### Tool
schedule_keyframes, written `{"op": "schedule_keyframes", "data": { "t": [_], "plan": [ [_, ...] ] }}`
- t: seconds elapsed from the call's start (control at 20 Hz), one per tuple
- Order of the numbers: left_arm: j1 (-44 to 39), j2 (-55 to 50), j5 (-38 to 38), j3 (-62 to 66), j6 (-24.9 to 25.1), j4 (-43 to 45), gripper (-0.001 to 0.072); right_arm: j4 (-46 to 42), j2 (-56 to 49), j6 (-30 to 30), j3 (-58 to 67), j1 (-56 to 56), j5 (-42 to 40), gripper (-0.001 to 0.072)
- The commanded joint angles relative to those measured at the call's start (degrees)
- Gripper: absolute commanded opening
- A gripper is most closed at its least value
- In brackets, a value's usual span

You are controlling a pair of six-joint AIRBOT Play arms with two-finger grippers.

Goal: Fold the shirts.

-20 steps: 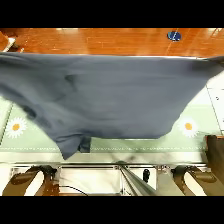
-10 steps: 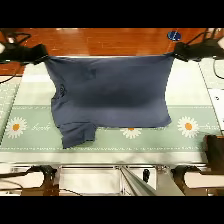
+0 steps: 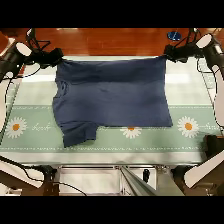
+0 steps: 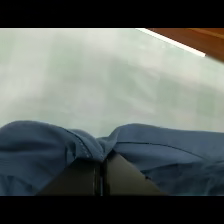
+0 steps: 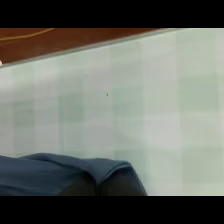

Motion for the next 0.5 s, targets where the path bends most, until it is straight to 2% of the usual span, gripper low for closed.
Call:
{"op": "schedule_keyframes", "data": {
  "t": [0.0,0.15,0.25,0.45],
  "plan": [
    [1.27,1.44,-11.02,0.42,6.78,-0.48,0.0018,0.07,-0.35,-1.62,1.05,-2.27,9.22,0.003],
    [2.78,2.21,-26.14,0.28,14.97,-0.42,0.0018,-0.04,-0.04,-5.22,0.98,-4.35,21.73,0.003],
    [3.23,1.55,-31.76,-0.39,15.54,-0.46,0.0018,-2.43,-0.07,-6.51,-0.07,-4.33,26.6,0.003],
    [2.69,0.2,-29.51,-6.99,15.52,-0.44,0.0018,-2.4,-0.07,-5.68,-5.92,-4.15,24.3,0.003]
  ]
}}
